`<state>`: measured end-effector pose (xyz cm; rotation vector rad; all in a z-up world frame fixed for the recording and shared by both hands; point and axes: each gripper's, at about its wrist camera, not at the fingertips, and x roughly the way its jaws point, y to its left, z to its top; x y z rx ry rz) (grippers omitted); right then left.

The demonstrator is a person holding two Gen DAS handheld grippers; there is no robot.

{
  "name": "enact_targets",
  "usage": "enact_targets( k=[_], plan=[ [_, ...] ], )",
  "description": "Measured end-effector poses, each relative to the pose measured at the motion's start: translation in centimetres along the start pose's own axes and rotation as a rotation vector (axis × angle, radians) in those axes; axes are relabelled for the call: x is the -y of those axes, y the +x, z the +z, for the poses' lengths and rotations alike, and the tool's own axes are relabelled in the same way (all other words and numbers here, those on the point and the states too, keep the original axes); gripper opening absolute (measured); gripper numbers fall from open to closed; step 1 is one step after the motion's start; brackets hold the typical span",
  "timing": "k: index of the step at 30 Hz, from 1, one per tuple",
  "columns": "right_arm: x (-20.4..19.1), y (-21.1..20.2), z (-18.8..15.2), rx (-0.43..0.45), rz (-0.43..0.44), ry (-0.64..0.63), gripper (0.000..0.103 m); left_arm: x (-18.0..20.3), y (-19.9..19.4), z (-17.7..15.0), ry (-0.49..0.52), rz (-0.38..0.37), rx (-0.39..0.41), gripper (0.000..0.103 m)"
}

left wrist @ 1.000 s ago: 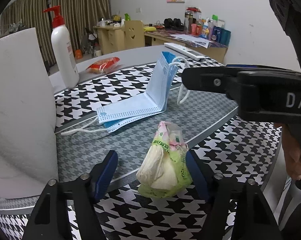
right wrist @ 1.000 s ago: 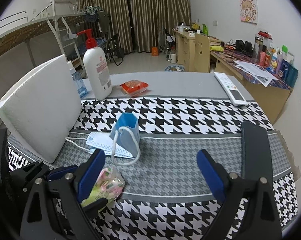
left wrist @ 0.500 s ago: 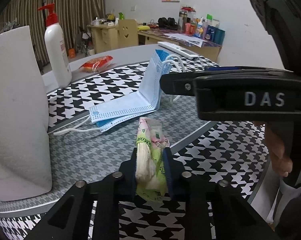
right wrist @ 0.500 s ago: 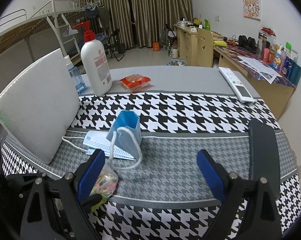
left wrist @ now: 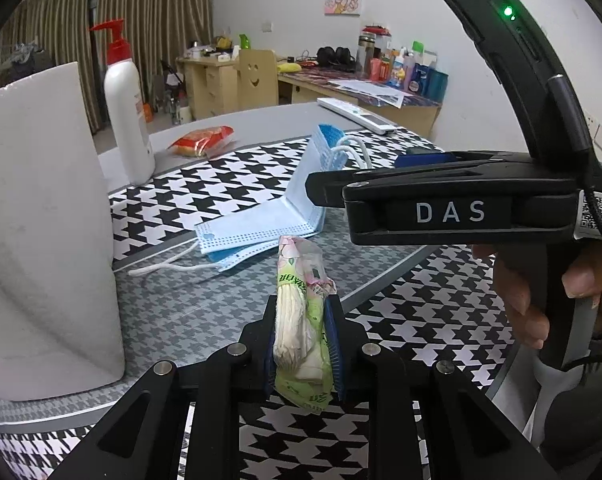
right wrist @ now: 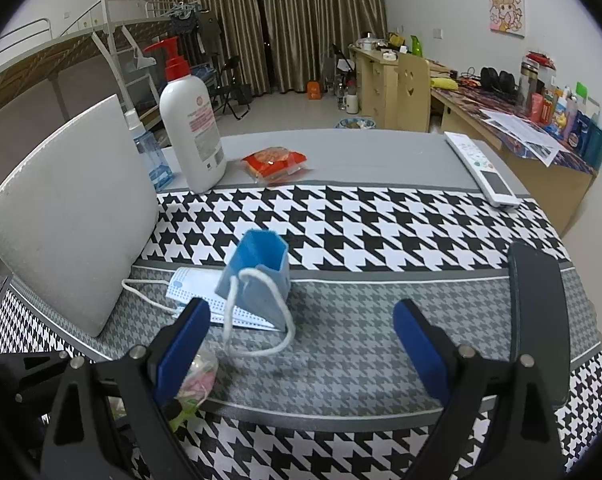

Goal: Organize soft objects
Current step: 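Hold the tissue packet in the left gripper while the right gripper grasps the blue face mask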

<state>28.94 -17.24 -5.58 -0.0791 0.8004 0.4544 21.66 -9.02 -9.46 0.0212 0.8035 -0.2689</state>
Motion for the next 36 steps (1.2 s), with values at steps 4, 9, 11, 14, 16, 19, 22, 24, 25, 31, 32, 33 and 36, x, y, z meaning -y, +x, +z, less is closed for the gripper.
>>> enact_targets(
  k=[4,9,11,14,16,19,22,24,25,31,32,33,36],
  plan=[
    [-0.4,0.3,0.1,-0.001,0.005,-0.014,0.095,-0.4,-0.3,0.1,-0.008,0.009,0.007,0.023],
    [-0.6,0.8,0.1,-0.01,0.013,-0.015,0.083,-1.2,-0.5,0.0,-0.023,0.021,0.009,0.023],
    [-0.6,1.1,0.1,-0.023,0.012,-0.013,0.075,-1.3,-0.5,0.0,-0.028,0.022,0.012,0.023],
    [-0.5,1.4,0.0,-0.032,0.01,-0.007,0.068,-1.5,-0.7,0.0,-0.034,0.026,0.016,0.023],
    [-0.5,1.6,0.0,-0.04,0.009,-0.004,0.064,-1.6,-0.8,-0.1,-0.036,0.028,0.017,0.023],
    [-0.6,1.9,-0.1,-0.051,0.011,-0.008,0.054,-1.7,-0.9,-0.1,-0.039,0.031,0.021,0.023],
    [-0.8,2.3,-0.2,-0.065,0.007,-0.015,0.039,-1.7,-1.1,-0.2,-0.042,0.032,0.026,0.023],
    [-0.9,2.5,-0.2,-0.073,0.007,-0.018,0.036,-1.8,-1.2,-0.2,-0.044,0.032,0.029,0.023],
    [-0.9,2.6,-0.2,-0.074,0.009,-0.019,0.035,-1.7,-1.3,-0.2,-0.044,0.032,0.03,0.023],
    [-0.9,2.8,-0.3,-0.08,0.016,-0.008,0.014,-1.9,-1.7,-0.3,-0.05,0.037,0.04,0.023],
    [-0.9,2.8,-0.3,-0.077,0.016,-0.008,0.012,-2.0,-1.8,-0.3,-0.05,0.038,0.043,0.023],
    [-1.0,2.7,-0.3,-0.072,0.014,-0.008,0.012,-2.0,-2.0,-0.3,-0.049,0.038,0.045,0.023],
    [-0.8,2.2,-0.2,-0.056,0.014,-0.003,0.009,-1.9,-2.4,-0.2,-0.048,0.041,0.053,0.023]
  ],
)
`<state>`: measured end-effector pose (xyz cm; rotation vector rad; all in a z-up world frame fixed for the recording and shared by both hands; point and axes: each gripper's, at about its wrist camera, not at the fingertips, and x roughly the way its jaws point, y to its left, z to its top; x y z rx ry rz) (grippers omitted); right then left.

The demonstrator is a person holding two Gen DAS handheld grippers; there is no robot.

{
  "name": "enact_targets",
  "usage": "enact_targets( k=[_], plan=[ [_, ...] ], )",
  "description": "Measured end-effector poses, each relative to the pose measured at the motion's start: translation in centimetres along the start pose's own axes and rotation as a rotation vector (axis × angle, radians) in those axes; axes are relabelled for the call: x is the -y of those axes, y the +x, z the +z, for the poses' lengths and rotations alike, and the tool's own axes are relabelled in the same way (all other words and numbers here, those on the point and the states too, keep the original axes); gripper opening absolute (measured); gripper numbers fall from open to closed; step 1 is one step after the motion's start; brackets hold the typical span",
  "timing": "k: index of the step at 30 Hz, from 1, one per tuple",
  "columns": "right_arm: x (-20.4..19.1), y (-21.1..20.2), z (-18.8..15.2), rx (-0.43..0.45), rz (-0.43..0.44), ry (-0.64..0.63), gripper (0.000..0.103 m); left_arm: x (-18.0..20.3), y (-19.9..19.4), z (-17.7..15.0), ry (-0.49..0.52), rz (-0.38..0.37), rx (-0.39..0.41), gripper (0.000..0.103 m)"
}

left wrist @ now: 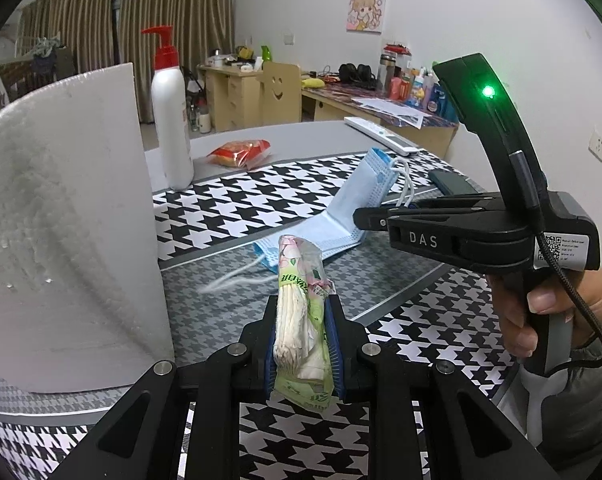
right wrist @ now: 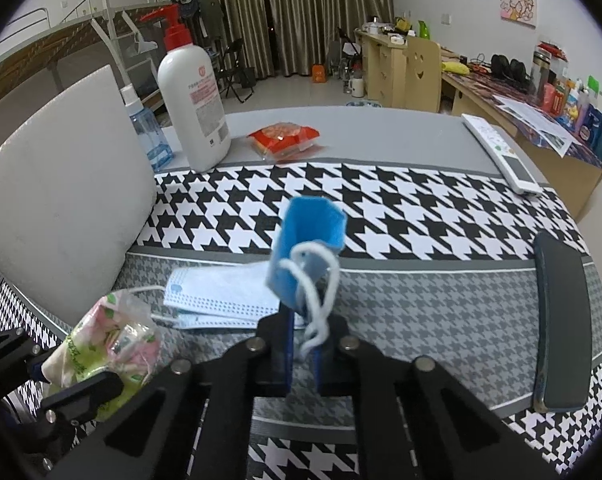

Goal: Organize soft objects
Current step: 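Hold the tissue packet in the left gripper while the right gripper grasps the blue face mask, then lift the tissue packet and blue mask with both grippers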

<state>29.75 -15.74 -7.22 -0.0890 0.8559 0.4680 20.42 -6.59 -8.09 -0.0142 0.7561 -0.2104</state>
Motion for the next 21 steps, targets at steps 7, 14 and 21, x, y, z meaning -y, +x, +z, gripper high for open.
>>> enact_targets(
  k=[7,14,21],
  plan=[
    [0.1,-2.1,0.2,0.052,-0.006,0.007,0.007,-0.1,-1.6,0.3,0.002,0.01,0.033,0.023],
    [0.2,-4.1,0.1,0.103,-0.018,0.022,0.005,0.0,-3.4,0.6,0.01,0.022,0.071,0.023],
    [0.1,-6.3,0.1,0.154,-0.031,0.021,0.005,0.3,-4.9,1.1,0.029,0.026,0.108,0.023]
  ],
)
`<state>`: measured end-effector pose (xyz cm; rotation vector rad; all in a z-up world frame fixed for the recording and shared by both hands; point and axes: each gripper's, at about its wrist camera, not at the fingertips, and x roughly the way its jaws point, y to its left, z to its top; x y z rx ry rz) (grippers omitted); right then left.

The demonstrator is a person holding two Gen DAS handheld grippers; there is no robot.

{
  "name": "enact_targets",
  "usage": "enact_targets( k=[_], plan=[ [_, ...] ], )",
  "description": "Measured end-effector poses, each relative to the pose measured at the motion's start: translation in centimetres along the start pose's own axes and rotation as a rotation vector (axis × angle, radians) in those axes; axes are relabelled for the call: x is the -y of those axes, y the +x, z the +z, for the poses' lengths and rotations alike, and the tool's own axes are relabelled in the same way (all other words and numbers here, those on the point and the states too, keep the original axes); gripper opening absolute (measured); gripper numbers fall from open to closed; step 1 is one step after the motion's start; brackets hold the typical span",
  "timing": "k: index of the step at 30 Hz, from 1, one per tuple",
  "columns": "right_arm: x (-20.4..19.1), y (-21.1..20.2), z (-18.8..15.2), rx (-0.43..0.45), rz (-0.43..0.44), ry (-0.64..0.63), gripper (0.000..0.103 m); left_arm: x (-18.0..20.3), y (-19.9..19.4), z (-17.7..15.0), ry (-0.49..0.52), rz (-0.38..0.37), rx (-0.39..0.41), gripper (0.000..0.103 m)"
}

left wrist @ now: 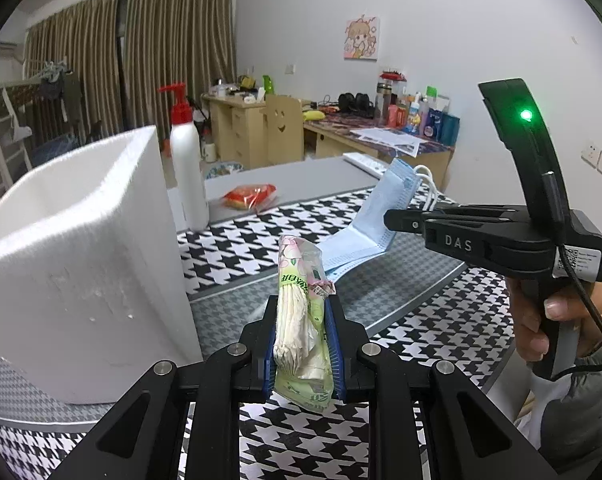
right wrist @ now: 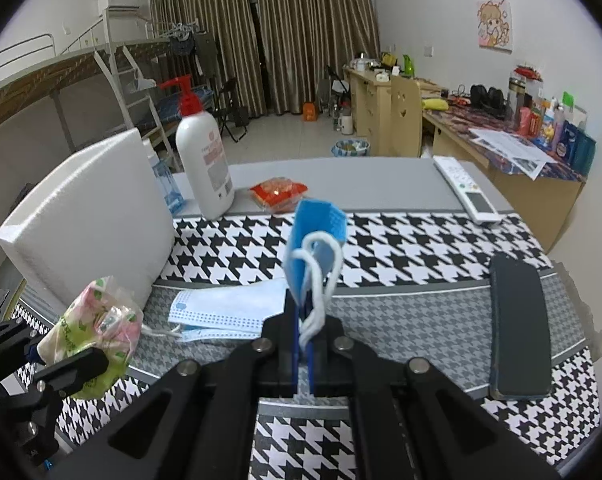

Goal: Organize soft objects
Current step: 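Lift the tissue packet and blue mask with both grippers, then carry the tissue packet and blue mask in both grippers over the foam box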

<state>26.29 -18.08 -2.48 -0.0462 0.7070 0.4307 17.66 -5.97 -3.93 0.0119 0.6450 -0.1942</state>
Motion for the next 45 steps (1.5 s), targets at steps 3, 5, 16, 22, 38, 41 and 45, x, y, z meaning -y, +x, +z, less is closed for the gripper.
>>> enact_targets(
  k=[3,5,16,22,38,41,45],
  plan=[
    [0.1,-1.0,0.2,0.024,-0.004,0.003,0.005,0.1,-0.7,0.2,0.003,0.005,0.015,0.023],
    [0.2,-1.5,0.3,0.041,-0.006,0.007,0.005,0.1,-1.2,0.4,0.008,0.007,0.027,0.023],
    [0.1,-3.7,0.7,0.097,-0.011,0.009,0.005,0.0,-3.5,1.6,0.025,0.024,0.104,0.023],
    [0.2,-4.4,0.8,0.116,-0.017,0.009,0.005,0.2,-4.2,1.6,0.031,0.025,0.124,0.023],
    [0.8,-5.8,1.0,0.156,-0.038,0.019,0.005,-0.2,-6.2,2.2,0.039,0.037,0.18,0.023],
    [1.1,-5.9,1.0,0.159,-0.043,0.025,0.005,-0.4,-6.6,2.5,0.041,0.044,0.193,0.023],
    [1.1,-6.2,1.1,0.169,-0.051,0.027,0.005,-0.5,-6.7,2.9,0.045,0.049,0.2,0.023]
  ],
)
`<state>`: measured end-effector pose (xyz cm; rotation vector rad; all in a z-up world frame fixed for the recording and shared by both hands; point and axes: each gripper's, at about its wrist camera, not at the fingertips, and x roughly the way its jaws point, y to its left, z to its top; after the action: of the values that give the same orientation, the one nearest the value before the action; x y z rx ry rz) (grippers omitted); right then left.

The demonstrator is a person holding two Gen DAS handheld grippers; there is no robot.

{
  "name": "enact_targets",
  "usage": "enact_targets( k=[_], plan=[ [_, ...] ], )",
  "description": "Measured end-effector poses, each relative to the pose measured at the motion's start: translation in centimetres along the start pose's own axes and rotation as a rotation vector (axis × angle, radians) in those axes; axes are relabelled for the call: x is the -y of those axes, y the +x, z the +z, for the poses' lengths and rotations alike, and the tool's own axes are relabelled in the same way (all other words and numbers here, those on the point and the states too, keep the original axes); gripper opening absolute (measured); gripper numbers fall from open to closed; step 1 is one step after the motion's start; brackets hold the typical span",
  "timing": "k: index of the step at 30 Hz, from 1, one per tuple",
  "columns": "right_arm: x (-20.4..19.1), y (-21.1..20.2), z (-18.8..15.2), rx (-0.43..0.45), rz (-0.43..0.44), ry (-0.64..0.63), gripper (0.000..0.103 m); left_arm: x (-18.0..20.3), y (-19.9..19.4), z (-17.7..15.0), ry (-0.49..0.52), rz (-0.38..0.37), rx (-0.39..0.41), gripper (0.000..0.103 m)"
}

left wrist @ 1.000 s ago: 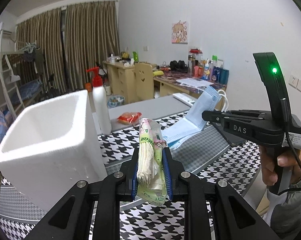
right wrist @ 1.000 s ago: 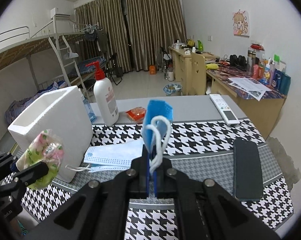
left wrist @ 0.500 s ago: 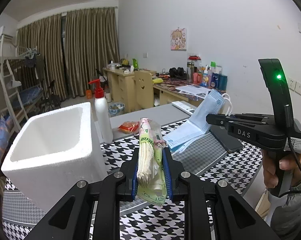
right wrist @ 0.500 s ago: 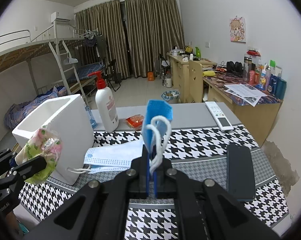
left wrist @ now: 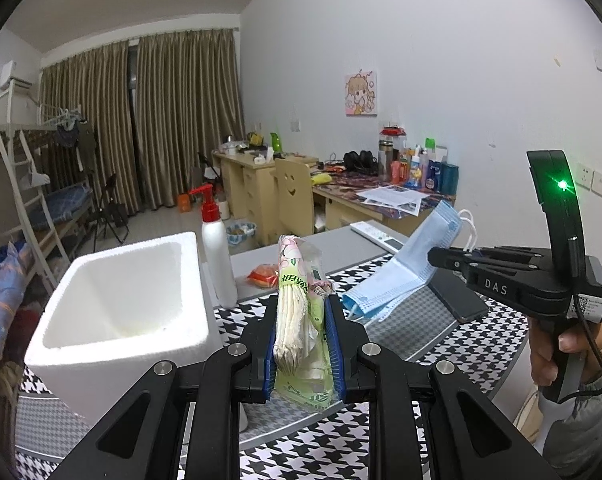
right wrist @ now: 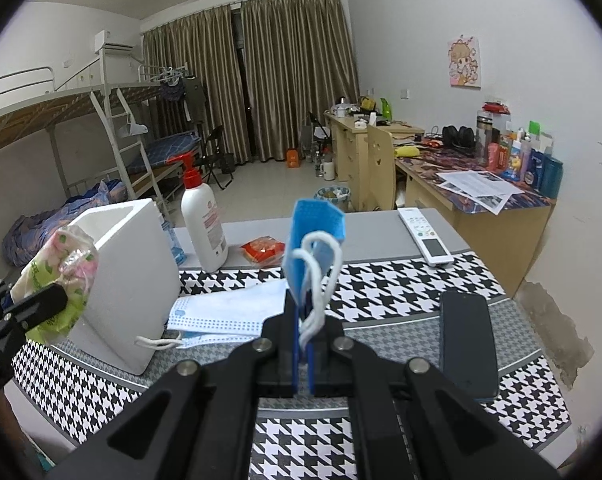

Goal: Organize soft objects
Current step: 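Carry the tissue packet and blue mask in both grippers over the foam box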

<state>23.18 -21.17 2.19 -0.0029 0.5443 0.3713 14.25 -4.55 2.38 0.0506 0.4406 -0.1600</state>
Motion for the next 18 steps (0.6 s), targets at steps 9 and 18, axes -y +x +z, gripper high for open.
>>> enact_targets(
  k=[9,18],
  plan=[
    [0.0,-0.9,0.7,0.039,-0.007,-0.002,0.005,-0.6,0.6,0.8,0.0,0.013,0.007,0.023],
    [0.2,-0.8,1.7,0.074,-0.001,0.01,0.005,-1.2,1.0,1.6,-0.008,0.037,0.024,0.023]
  ],
)
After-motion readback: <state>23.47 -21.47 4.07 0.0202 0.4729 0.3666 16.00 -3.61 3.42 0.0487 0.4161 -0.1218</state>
